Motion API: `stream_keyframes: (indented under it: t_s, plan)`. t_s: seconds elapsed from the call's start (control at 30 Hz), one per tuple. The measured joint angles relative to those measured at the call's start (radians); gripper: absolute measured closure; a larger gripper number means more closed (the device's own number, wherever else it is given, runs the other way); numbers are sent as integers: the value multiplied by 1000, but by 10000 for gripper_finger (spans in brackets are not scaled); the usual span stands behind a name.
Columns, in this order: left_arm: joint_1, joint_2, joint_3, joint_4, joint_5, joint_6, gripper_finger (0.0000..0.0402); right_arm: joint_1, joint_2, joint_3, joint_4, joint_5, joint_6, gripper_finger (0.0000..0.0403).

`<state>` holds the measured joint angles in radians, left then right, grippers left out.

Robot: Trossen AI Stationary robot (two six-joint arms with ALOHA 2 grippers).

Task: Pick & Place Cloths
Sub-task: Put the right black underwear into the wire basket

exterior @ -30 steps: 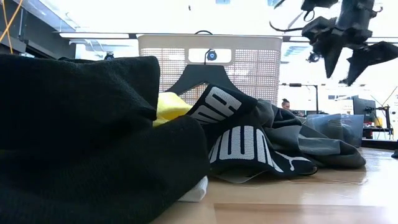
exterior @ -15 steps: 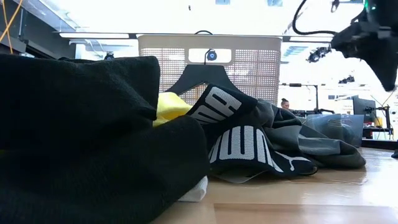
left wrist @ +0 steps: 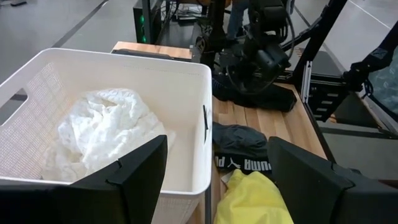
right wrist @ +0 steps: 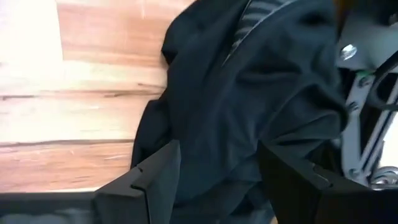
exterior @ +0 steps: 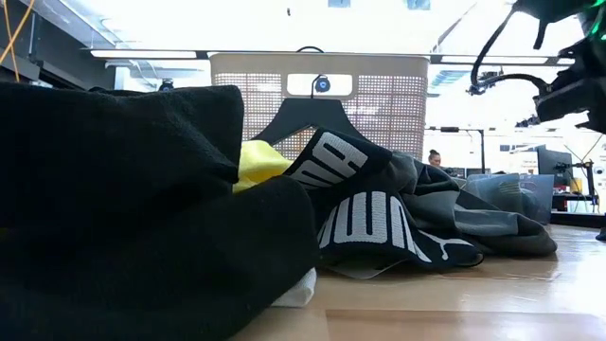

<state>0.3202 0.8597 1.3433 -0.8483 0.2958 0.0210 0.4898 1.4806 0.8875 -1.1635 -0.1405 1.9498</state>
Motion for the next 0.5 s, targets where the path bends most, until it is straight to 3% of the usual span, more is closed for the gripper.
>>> stream_keyframes:
  t_s: [0.5]
  plan:
    - [0,0,0,-42,0,-2,128,114,104,-13,99,2,157,192]
